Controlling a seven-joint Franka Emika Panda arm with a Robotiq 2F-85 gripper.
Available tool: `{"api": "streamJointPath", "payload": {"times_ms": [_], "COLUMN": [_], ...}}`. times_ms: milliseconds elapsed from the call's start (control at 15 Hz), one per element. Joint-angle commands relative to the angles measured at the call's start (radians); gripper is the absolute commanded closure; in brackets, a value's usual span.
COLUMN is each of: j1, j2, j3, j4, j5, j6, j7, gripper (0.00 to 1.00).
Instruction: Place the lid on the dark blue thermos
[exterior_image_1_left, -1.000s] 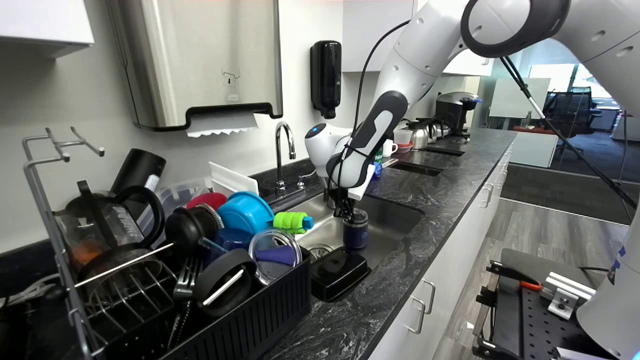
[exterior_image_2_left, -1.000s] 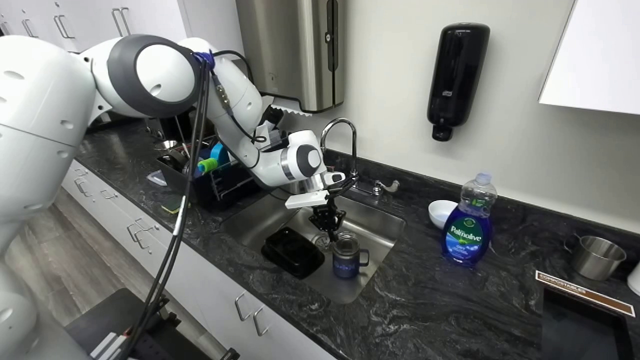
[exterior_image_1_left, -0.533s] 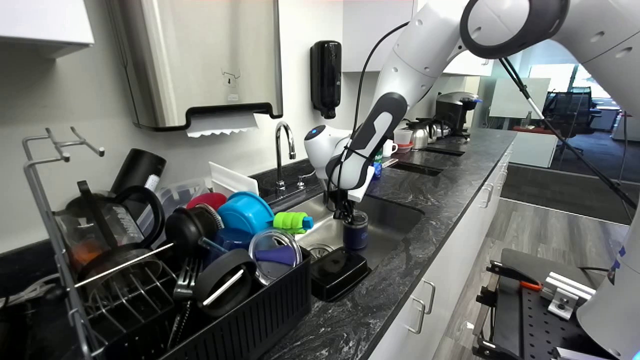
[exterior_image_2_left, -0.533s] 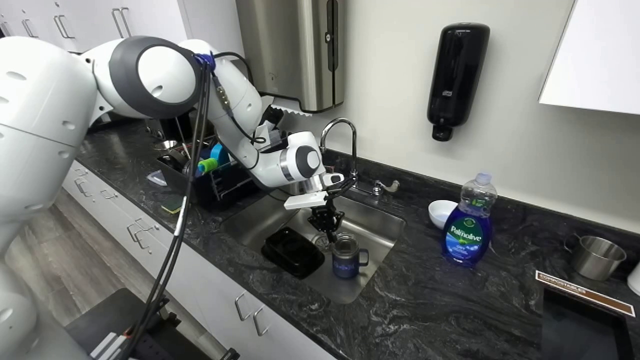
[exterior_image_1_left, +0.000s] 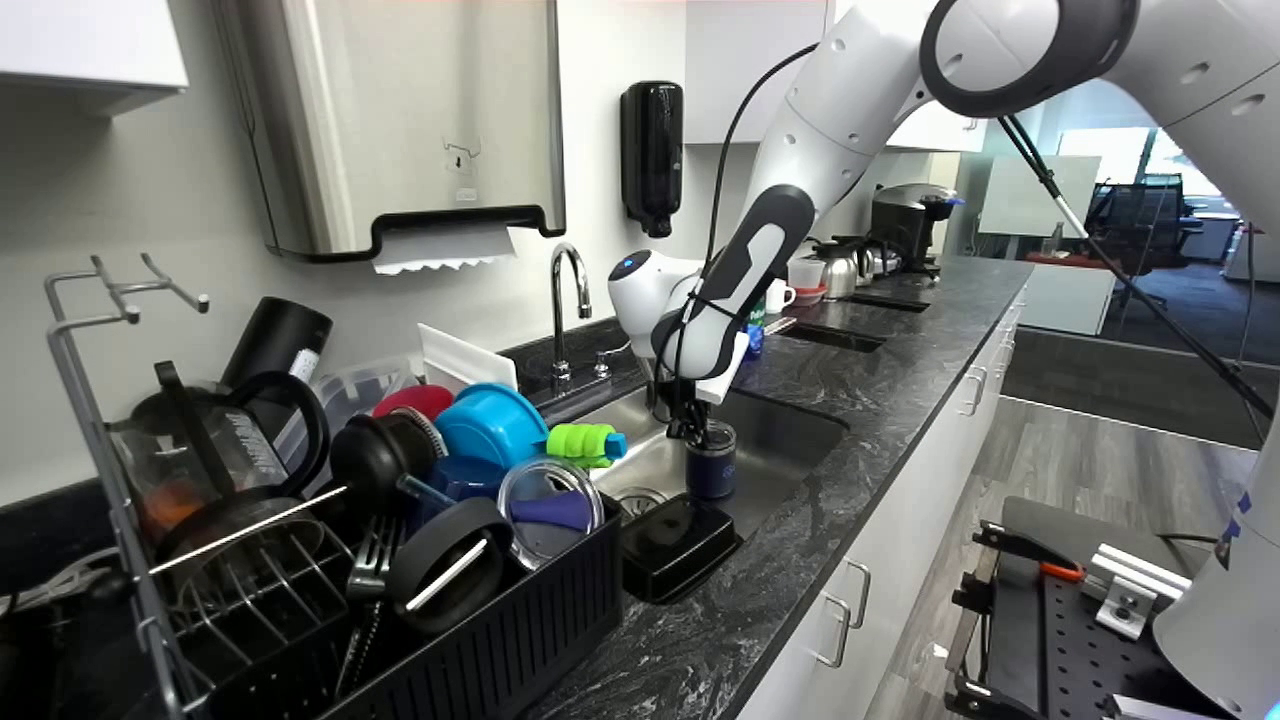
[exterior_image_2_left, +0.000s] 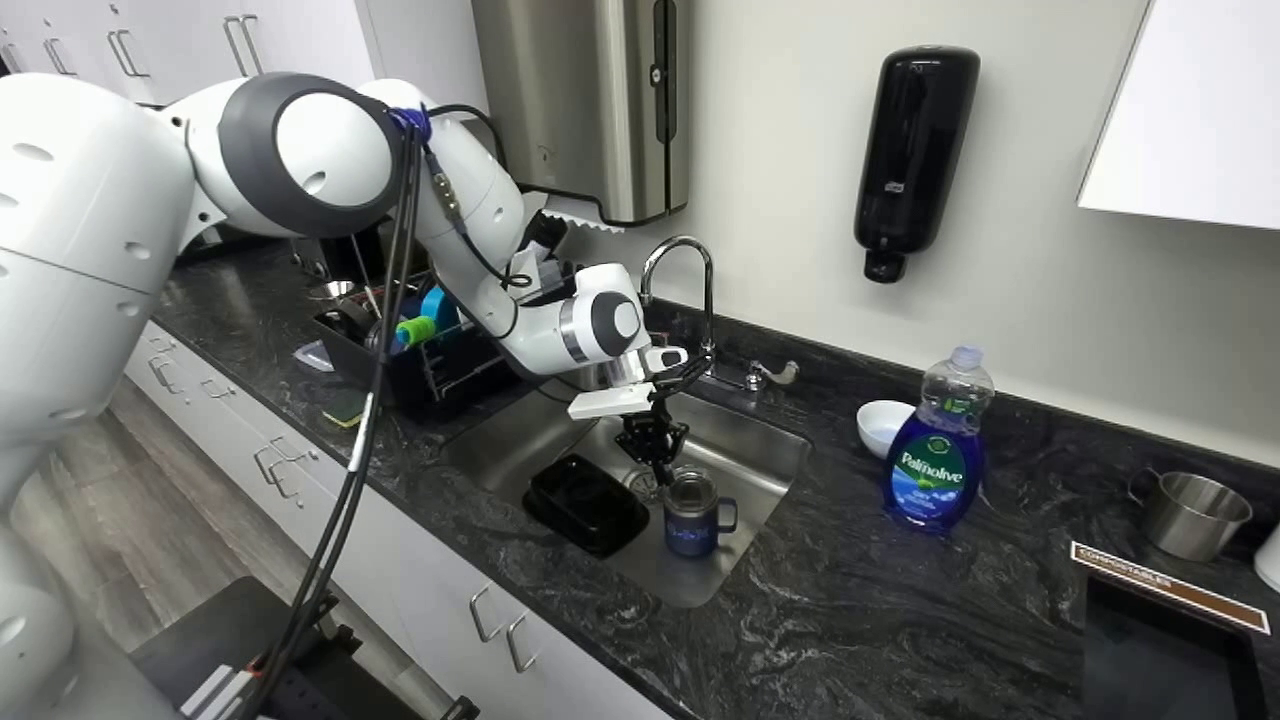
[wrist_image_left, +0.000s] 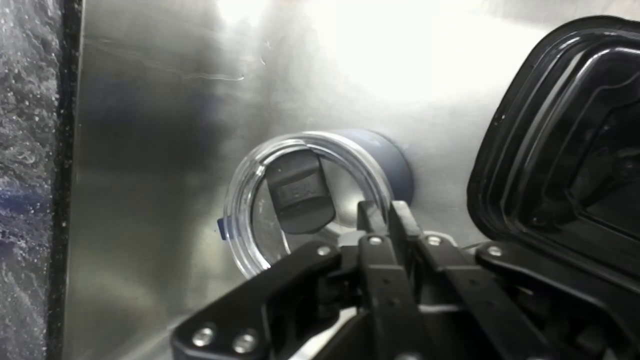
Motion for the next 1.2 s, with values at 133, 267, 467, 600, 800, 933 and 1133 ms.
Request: {"api": "streamJointPath", "payload": {"times_ms": [133,267,467,600,800,933,1133], "j1": [-0.006,-0.006,-0.004,-0.004,-0.019,-0.03,-0.063], "j2": [0.021,0.023,0.017,0.005,-0.018,-0.044,-0.093], "j3": [0.006,0.006,0.006,0.008,0.025,0.034,0.056], "j4": [0.027,0.028,0.027,0.028,0.039,0.037,0.017], "j5": [0.026,0.027,0.029,0.036,0.064,0.081,0.107], "j6": [-0.028,-0.031,-0.044,-0.066,-0.116,-0.144,-0.175], "j7": [-0.03,-0.031,-0.03,-0.029,-0.059,-0.096,-0.205], "gripper": [0.51,0.37,0.16,0.03,0.0,0.0,0.0]}}
